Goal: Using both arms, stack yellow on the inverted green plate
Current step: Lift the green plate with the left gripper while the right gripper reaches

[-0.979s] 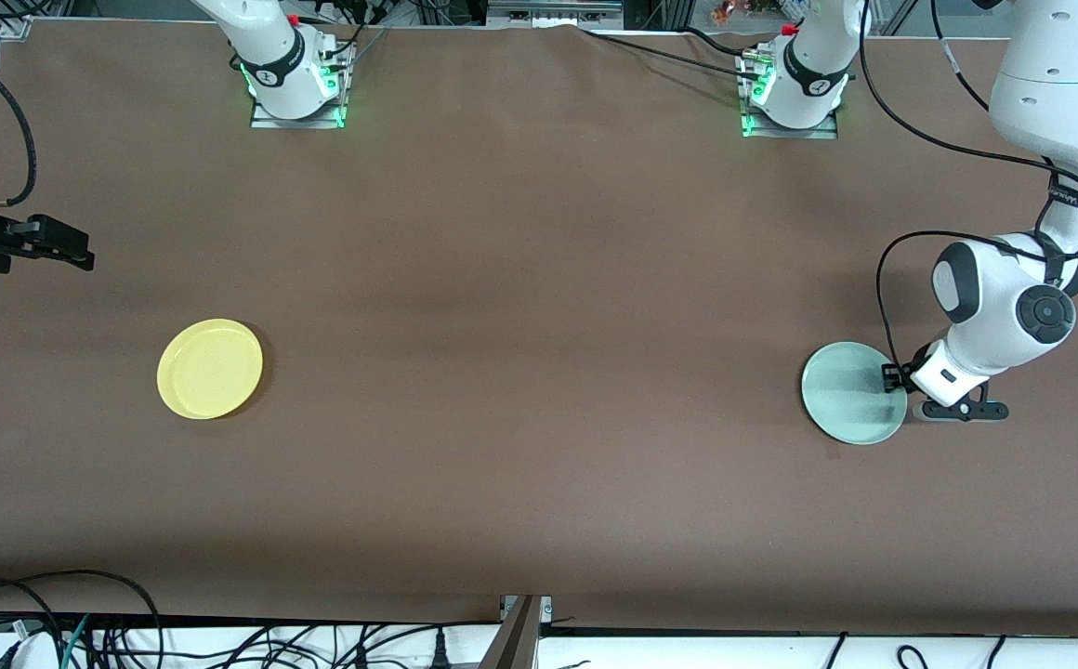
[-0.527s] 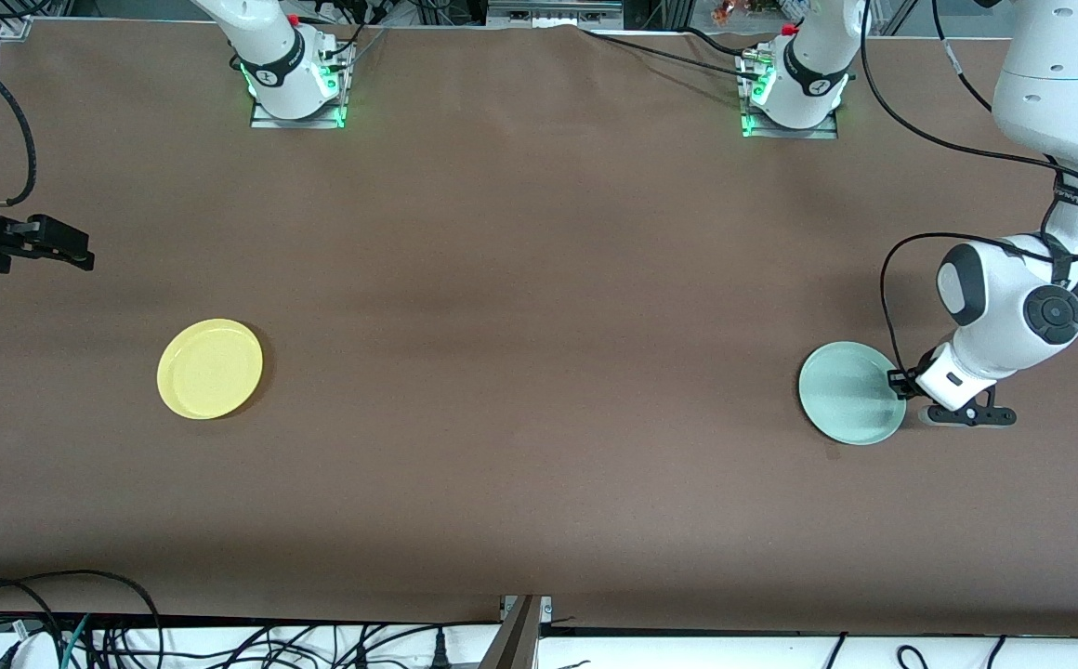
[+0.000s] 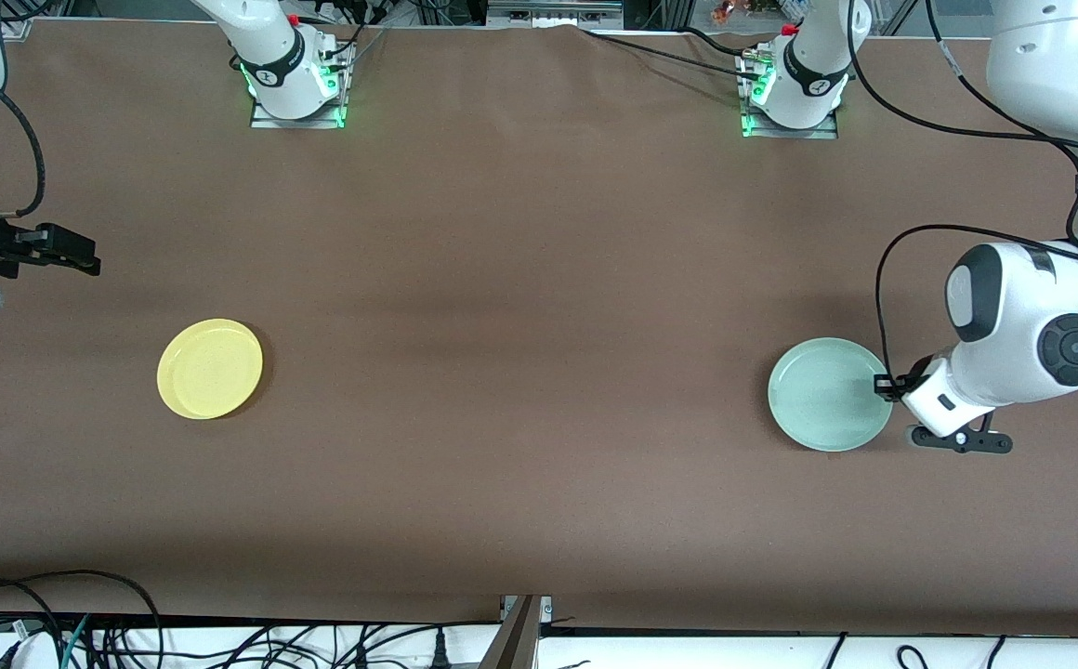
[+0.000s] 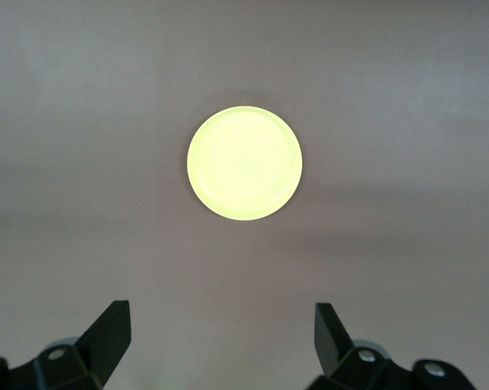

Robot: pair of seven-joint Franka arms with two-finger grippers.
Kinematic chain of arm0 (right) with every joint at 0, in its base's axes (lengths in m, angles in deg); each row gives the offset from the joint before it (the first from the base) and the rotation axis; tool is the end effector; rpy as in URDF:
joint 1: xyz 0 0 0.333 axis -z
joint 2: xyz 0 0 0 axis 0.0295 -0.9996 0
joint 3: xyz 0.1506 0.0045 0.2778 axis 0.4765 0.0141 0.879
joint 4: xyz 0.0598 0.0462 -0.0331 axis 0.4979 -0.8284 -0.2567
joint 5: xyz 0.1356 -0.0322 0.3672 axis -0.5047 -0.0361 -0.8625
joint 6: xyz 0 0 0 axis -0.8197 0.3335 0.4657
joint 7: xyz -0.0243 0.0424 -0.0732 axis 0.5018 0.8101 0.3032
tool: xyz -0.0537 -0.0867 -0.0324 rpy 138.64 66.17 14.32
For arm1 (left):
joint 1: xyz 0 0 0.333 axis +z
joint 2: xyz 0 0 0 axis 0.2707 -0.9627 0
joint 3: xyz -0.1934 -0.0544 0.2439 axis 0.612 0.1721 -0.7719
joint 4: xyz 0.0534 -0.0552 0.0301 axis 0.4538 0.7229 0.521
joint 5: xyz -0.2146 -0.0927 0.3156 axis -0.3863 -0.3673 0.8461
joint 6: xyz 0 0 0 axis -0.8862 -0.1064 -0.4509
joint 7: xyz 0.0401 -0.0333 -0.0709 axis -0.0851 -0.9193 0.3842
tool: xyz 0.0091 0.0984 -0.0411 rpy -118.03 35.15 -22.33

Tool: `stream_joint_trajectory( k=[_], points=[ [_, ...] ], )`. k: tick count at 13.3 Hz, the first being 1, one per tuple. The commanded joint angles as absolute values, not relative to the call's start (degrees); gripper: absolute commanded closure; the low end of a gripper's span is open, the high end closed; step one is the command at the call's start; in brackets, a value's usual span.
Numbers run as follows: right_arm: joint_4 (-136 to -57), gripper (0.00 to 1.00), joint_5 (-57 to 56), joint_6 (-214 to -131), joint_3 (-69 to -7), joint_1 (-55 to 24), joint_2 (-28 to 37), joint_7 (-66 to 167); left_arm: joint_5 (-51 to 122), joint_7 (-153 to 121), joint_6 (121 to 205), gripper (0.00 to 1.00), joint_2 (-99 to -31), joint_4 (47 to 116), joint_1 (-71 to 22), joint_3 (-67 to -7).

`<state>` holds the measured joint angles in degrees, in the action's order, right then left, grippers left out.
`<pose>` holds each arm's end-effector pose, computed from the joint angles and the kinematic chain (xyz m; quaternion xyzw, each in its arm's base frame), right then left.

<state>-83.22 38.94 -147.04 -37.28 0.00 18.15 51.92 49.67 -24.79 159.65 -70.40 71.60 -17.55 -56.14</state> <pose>0.6039 -0.0322 0.5576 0.9978 0.0308 -0.0524 0.0245 0.6820 -0.0048 0.3239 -0.9961 0.0509 0.0572 0.0448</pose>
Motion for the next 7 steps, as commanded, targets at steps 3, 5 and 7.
stream_joint_trajectory(
  k=[3, 5, 7],
  points=[
    [-82.2, 0.0, 38.16, -146.95, -38.02, 2.91, 14.86, 51.85, 59.71, -8.86, 147.2, 1.0, -71.03, 63.09, -30.79, -56.79],
    [-82.12, 0.0, 38.42, -148.17, -38.11, 3.8, 11.88, 51.94, 62.45, -2.1, 143.07, 1.0, -71.12, 60.81, -36.33, -56.88],
    [-82.81, 0.0, 37.9, -151.77, -38.11, 5.81, 10.37, 54.38, 63.85, 2.49, 140.07, 1.0, -71.64, 59.22, -42.13, -56.97]
  ],
)
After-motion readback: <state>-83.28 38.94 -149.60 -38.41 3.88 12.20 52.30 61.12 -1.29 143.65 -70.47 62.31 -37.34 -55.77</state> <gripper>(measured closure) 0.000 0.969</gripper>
